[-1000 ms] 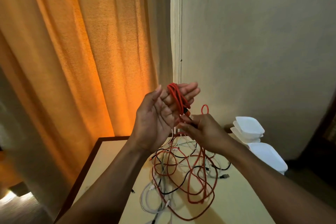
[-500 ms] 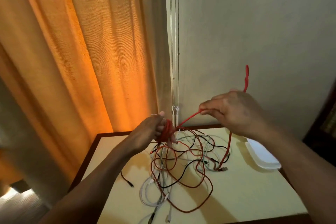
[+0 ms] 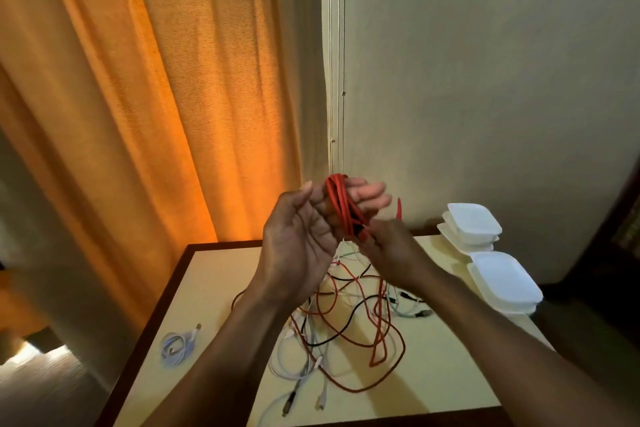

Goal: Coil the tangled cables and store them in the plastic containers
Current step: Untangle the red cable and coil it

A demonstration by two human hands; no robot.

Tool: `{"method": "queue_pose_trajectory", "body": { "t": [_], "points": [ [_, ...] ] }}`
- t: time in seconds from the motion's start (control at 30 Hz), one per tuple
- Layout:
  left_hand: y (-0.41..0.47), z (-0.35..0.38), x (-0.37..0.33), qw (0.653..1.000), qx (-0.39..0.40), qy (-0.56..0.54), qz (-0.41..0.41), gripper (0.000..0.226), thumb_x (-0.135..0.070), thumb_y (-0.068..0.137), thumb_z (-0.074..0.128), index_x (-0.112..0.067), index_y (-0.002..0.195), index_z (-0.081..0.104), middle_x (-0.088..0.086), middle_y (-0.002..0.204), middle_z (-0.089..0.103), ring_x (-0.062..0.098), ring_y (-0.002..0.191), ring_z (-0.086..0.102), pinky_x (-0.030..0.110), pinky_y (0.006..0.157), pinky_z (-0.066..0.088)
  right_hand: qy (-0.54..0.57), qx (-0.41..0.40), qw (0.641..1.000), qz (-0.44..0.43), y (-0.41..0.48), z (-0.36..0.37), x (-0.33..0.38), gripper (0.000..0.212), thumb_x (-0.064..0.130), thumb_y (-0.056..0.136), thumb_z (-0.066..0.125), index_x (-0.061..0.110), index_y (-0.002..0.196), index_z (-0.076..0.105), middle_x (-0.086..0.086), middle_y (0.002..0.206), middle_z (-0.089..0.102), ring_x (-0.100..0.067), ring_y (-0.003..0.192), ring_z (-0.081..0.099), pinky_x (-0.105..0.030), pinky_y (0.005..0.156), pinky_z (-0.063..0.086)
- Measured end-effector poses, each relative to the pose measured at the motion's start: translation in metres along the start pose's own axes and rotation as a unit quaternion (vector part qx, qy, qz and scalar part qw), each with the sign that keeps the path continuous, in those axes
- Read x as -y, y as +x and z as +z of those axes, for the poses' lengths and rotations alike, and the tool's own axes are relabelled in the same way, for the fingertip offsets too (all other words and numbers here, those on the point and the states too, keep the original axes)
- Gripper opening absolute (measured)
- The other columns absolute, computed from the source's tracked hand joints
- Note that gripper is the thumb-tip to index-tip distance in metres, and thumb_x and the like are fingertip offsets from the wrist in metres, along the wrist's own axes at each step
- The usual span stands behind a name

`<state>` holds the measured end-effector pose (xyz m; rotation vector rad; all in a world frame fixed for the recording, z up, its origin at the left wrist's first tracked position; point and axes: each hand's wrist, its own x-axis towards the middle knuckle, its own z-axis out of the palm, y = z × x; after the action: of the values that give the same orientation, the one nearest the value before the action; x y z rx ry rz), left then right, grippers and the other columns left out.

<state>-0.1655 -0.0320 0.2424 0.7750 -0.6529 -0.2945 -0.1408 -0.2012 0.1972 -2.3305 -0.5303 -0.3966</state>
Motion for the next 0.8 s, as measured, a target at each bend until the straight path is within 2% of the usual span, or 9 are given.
{"method": "queue_pose_trajectory", "body": {
  "t": [0.07, 0.2, 0.27, 0.33, 0.43, 0.53, 0.63, 0.7, 0.8],
  "points": [
    [0.001, -0.002, 0.000, 0.999, -0.031, 0.000, 0.034, 0.056, -0.034, 0.102, 0.027, 0.001, 0.122, 0.067, 0.025, 0.130, 0.067, 0.035, 0.125, 0.064, 0.036, 0.106, 0.052, 0.018, 0.009, 1.000, -0.005, -0.013, 0.013, 0.006, 0.023, 0.039, 0.105, 0.048, 0.043, 0.089, 0.064, 0.025, 0.064, 0.059, 0.002, 0.059, 0.055, -0.017, 0.055, 0.034],
    [0.008, -0.020, -0.002, 0.988, -0.103, 0.070, 0.090, 0.053, -0.027, 0.108, 0.017, 0.000, 0.126, 0.058, 0.020, 0.135, 0.066, 0.032, 0.131, 0.060, 0.036, 0.111, 0.048, -0.080, 0.019, 0.996, -0.035, -0.038, 0.017, 0.013, 0.036, 0.056, 0.103, 0.034, 0.035, 0.109, 0.063, 0.013, 0.081, 0.067, -0.003, 0.070, 0.054, -0.029, 0.063, 0.043],
    [0.010, -0.030, -0.004, 0.979, -0.127, 0.132, 0.088, 0.051, -0.025, 0.109, 0.018, -0.001, 0.125, 0.060, 0.017, 0.133, 0.067, 0.031, 0.129, 0.062, 0.039, 0.109, 0.047, -0.158, 0.006, 0.987, -0.038, -0.045, 0.007, 0.020, 0.043, 0.053, 0.104, 0.029, 0.031, 0.112, 0.066, 0.007, 0.080, 0.071, -0.010, 0.068, 0.048, -0.030, 0.065, 0.039],
    [0.010, -0.039, -0.004, 0.966, -0.138, 0.211, 0.059, 0.052, -0.024, 0.110, 0.019, -0.010, 0.120, 0.068, 0.015, 0.127, 0.071, 0.030, 0.125, 0.065, 0.048, 0.109, 0.045, -0.233, -0.063, 0.967, -0.078, -0.048, -0.011, 0.025, 0.038, 0.044, 0.106, 0.040, 0.026, 0.100, 0.072, 0.005, 0.069, 0.071, -0.015, 0.056, 0.048, -0.028, 0.064, 0.039],
    [0.007, -0.044, -0.003, 0.941, -0.118, 0.317, -0.005, 0.056, -0.031, 0.110, 0.021, -0.023, 0.112, 0.076, 0.010, 0.120, 0.075, 0.028, 0.117, 0.069, 0.055, 0.104, 0.048, -0.294, -0.065, 0.945, -0.129, -0.046, -0.038, 0.025, 0.038, 0.041, 0.098, 0.041, 0.027, 0.093, 0.076, 0.009, 0.076, 0.075, -0.020, 0.060, 0.062, -0.033, 0.065, 0.049],
    [0.006, -0.043, -0.003, 0.919, -0.082, 0.380, -0.060, 0.054, -0.039, 0.109, 0.023, -0.013, 0.122, 0.068, 0.008, 0.117, 0.076, 0.025, 0.112, 0.071, 0.047, 0.099, 0.051, -0.358, -0.018, 0.923, -0.140, -0.042, -0.053, 0.033, 0.032, 0.037, 0.095, 0.045, 0.034, 0.090, 0.076, 0.013, 0.074, 0.070, -0.018, 0.063, 0.061, -0.033, 0.065, 0.041],
    [0.008, -0.040, -0.008, 0.901, -0.054, 0.413, -0.124, 0.059, -0.045, 0.107, 0.023, -0.013, 0.120, 0.070, 0.009, 0.114, 0.077, 0.026, 0.110, 0.072, 0.047, 0.104, 0.048, -0.387, -0.041, 0.903, -0.185, -0.028, -0.072, 0.037, 0.026, 0.037, 0.090, 0.050, 0.037, 0.085, 0.076, 0.014, 0.062, 0.061, -0.014, 0.059, 0.058, -0.035, 0.069, 0.035],
    [0.008, -0.035, -0.014, 0.894, -0.038, 0.419, -0.153, 0.060, -0.042, 0.110, 0.023, -0.007, 0.116, 0.071, 0.010, 0.107, 0.078, 0.026, 0.100, 0.074, 0.042, 0.095, 0.052, -0.381, -0.035, 0.902, -0.199, -0.018, -0.083, 0.038, 0.026, 0.038, 0.090, 0.050, 0.037, 0.086, 0.076, 0.015, 0.064, 0.060, -0.015, 0.062, 0.057, -0.037, 0.073, 0.031],
    [0.004, -0.027, -0.015, 0.873, 0.019, 0.458, -0.167, 0.061, -0.035, 0.110, 0.022, 0.000, 0.105, 0.072, 0.013, 0.097, 0.078, 0.027, 0.088, 0.075, 0.035, 0.080, 0.051, -0.362, -0.023, 0.909, -0.206, -0.002, -0.097, 0.047, 0.029, 0.039, 0.094, 0.048, 0.038, 0.090, 0.077, 0.015, 0.071, 0.063, -0.018, 0.070, 0.057, -0.042, 0.078, 0.040]
  ]
}}
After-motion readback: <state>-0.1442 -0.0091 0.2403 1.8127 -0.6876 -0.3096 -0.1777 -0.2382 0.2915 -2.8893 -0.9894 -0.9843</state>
